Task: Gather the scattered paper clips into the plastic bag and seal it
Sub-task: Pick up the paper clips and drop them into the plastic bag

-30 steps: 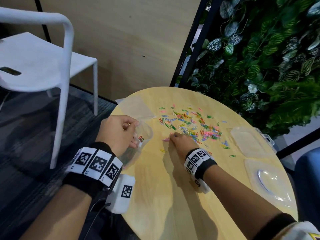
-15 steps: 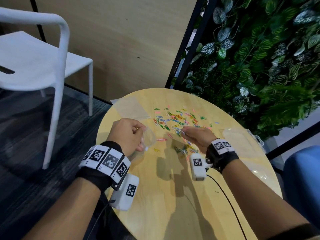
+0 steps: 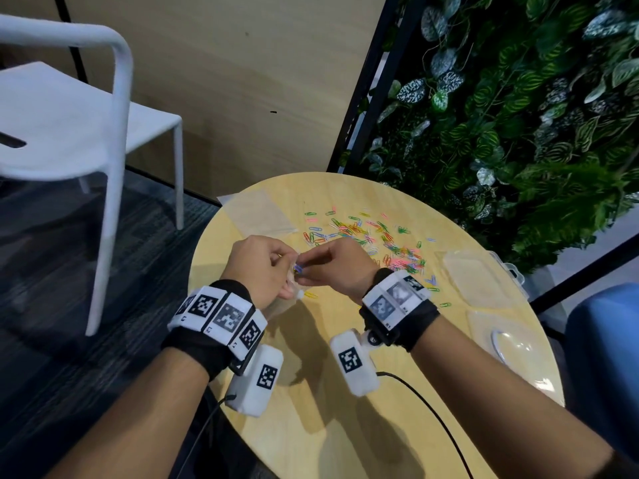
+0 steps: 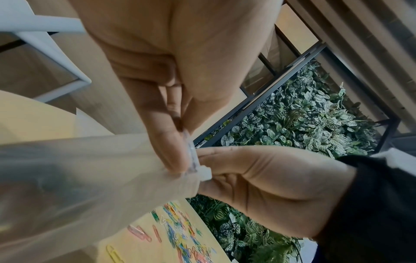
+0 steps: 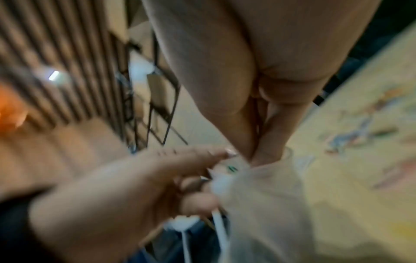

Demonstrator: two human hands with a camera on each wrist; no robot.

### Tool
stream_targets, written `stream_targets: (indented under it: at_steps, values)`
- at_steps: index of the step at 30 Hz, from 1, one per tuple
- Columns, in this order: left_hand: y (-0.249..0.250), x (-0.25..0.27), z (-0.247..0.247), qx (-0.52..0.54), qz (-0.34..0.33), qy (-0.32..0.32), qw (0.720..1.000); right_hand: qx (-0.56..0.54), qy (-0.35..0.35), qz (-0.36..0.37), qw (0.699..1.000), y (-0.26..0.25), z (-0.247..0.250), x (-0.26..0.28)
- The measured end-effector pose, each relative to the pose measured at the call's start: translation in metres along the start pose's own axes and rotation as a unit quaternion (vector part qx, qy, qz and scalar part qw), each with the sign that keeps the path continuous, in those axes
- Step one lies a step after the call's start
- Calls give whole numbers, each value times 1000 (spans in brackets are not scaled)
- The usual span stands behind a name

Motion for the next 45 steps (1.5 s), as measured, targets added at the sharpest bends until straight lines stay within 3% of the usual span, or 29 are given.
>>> stream_targets:
  at_steps: [3,5,7,9,11,13,15,18,23,26,30,34,37,42,45]
  values:
    - [0,0,0,2,-1,1,1000,240,6,124,963,-5,-3,-1]
    - [1,1,1,4,-2,6,1000,297,-42,159,941,-7,-5,-2]
    - [0,1,4,5,-1,19,1000,232,-52,144,961,-9,1,-7]
    - [-1,0,10,8,-4,32,999,87,-4,101,991,-3,11,-15]
    - [-3,-1,15,11,-5,39,999,105,72,86,988,10,21,-29]
    - [-4,-2,19,11,-3,44,999,283,74,67,954,27,25,-40]
    - [-4,-1,22,12,-2,43,999,404,-21,24,914,45,17,-43]
    - [-4,-1,25,12,-4,45,999,488,-139,44,861,72,-6,-43]
    - [-4,-2,25,8,-3,44,999,608,-169,105,769,103,-23,-14]
    - [-4,-3,23,7,-3,40,999,640,-167,118,741,119,4,-3]
    - [-4,-1,19,-11,-13,37,999,641,-153,59,750,136,40,-1]
    - [-3,0,16,-17,-12,29,999,588,-124,15,799,138,49,1]
    - [-1,0,12,-19,-12,25,999,573,-88,32,814,141,51,-2]
    - [2,-2,1,-14,-7,4,1000,565,-23,138,813,145,55,-7]
    - [3,-1,-4,-21,-13,-4,1000,560,1,111,821,143,62,-7]
Point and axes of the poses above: each hand's wrist, its own x-axis away from the middle knuckle, its own z-axis out of the back of the hand, y = z × x, the point moved 1 cm from there along -x, towards the middle knuckle, and after that the axes turned 4 degrees about z, right-handed, at the moved point
